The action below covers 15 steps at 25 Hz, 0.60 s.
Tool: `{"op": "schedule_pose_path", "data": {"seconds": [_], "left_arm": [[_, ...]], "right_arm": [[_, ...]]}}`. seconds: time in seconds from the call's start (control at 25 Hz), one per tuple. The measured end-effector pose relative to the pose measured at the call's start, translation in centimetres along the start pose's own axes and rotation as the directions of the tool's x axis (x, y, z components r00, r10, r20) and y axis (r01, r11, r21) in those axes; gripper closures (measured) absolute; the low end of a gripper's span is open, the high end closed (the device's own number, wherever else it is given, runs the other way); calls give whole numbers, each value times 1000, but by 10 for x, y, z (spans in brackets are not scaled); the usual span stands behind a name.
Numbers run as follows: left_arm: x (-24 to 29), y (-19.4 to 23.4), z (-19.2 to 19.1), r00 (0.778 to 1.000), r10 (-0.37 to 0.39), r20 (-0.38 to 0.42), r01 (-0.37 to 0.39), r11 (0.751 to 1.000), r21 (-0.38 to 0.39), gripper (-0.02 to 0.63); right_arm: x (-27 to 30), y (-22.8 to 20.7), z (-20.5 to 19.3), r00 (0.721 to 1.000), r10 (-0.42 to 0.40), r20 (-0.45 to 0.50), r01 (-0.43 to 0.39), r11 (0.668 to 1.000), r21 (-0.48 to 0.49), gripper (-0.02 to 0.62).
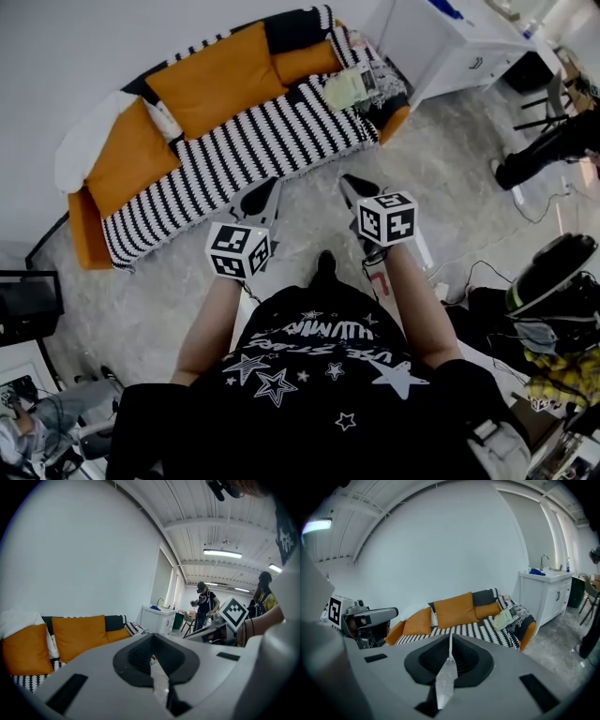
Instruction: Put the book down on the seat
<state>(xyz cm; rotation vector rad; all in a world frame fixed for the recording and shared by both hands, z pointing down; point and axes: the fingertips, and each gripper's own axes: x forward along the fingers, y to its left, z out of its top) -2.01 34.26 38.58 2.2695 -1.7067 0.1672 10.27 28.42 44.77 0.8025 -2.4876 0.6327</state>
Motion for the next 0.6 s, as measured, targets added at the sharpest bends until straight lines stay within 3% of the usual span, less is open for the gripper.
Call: {"op": "schedule_pose_path", "data": {"seconds": [0.6], "left_arm": [[-80,3,-45,999,0,-41,-1,1000,-26,598]], "right_arm": [[-12,82,-42,999,44,21,-44,999,5,560]]}}
